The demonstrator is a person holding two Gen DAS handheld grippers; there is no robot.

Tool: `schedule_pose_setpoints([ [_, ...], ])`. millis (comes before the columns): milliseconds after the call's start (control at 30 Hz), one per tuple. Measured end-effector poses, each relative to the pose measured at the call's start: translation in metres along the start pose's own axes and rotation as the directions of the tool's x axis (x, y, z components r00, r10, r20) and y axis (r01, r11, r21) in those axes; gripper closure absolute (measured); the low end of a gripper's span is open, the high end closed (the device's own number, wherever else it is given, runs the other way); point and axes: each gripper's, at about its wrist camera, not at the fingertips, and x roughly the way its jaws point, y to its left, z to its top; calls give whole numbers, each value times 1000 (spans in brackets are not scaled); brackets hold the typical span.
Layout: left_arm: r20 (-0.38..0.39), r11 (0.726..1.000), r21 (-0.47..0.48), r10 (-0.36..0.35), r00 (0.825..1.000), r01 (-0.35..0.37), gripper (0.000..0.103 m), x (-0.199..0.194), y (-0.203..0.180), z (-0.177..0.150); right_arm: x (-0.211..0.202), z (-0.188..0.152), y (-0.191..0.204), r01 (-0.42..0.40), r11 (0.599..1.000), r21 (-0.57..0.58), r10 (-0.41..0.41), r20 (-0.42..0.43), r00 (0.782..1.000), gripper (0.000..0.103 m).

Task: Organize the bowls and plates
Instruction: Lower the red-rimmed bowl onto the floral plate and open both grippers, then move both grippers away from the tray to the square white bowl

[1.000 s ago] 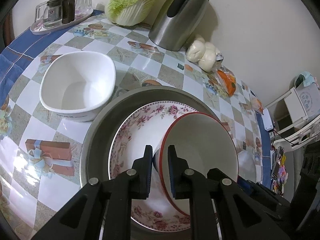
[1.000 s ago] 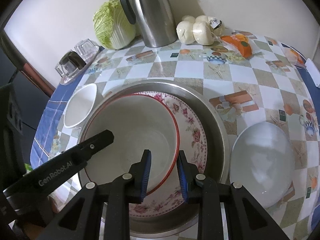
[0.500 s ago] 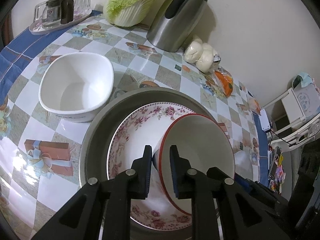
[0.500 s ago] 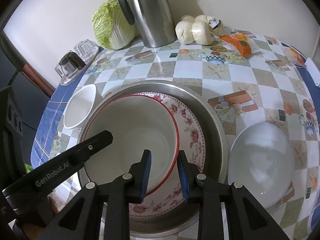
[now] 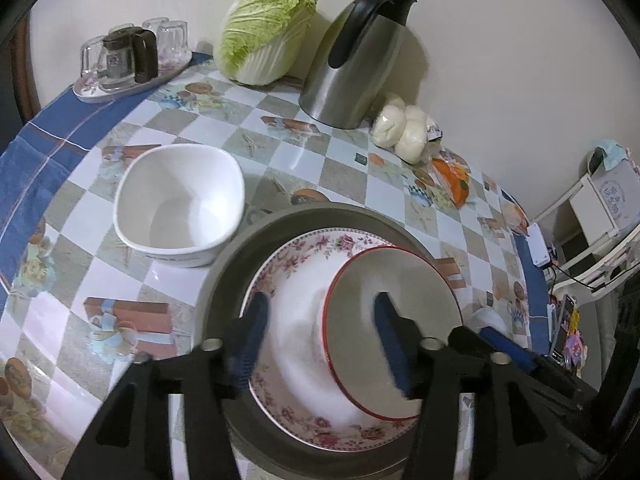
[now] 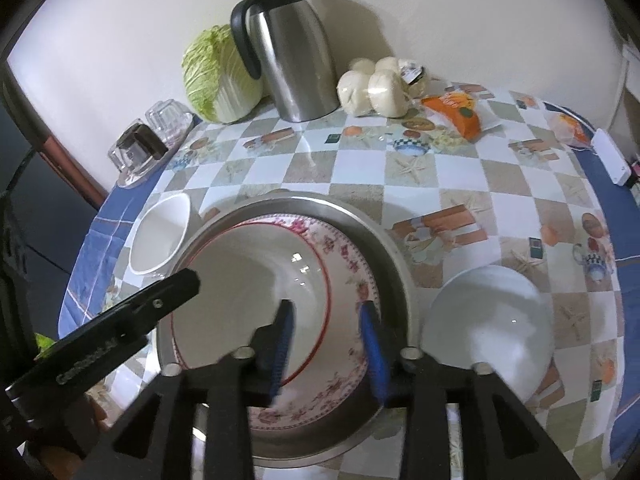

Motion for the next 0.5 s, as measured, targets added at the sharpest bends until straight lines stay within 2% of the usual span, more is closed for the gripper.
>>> schedule_pose_setpoints([
  [167,4,998,1,61,998,-61,33,-1,3,0,-3,2,-9,35,999,3,-35,19,999,39],
  [233,9,996,11,88,996,-88,33,-2,4,0,-4,3,-12,41,999,7,-41,24,999,36],
  [300,11,995,12,100,995,-100,32,-2,5,0,-5,3,-14,40,999,10,-40,31,999,28],
  [500,1,990,4,140,990,-140,29,1,9,-1,-5,3,-18,55,998,22,-56,39,998,18],
])
